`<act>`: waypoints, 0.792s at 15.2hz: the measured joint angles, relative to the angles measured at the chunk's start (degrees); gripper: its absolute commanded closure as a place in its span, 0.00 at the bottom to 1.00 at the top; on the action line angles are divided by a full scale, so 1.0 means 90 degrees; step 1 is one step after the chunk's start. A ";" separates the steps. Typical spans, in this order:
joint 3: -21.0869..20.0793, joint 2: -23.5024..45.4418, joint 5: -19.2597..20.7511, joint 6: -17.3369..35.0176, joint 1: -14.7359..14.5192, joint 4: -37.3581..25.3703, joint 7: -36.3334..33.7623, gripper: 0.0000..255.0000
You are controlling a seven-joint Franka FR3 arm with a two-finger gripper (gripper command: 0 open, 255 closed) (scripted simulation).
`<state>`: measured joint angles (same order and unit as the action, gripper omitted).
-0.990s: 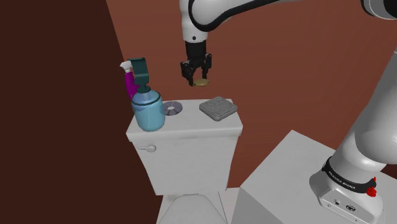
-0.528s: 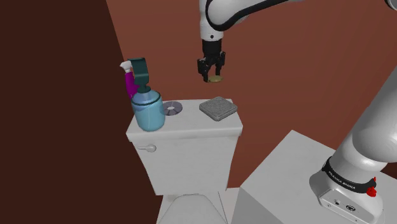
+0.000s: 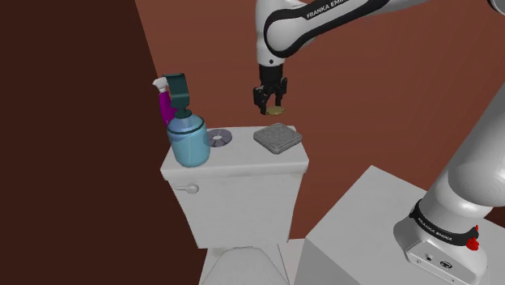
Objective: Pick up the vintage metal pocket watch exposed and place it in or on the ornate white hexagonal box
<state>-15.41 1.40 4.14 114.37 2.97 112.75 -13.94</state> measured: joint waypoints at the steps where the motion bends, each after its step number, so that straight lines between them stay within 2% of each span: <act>1: 0.0003 0.0040 0.0013 0.0073 0.0002 0.0034 -0.0005 1.00; 5: 0.0002 0.0151 0.0057 0.0362 -0.0003 0.0220 -0.0050 1.00; 11: 0.0002 0.0167 0.0064 0.0411 -0.0002 0.0249 -0.0055 1.00; 12: 0.0002 0.0167 0.0064 0.0411 -0.0003 0.0250 -0.0055 0.00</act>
<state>-15.39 2.90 4.72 118.07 2.94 115.00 -14.44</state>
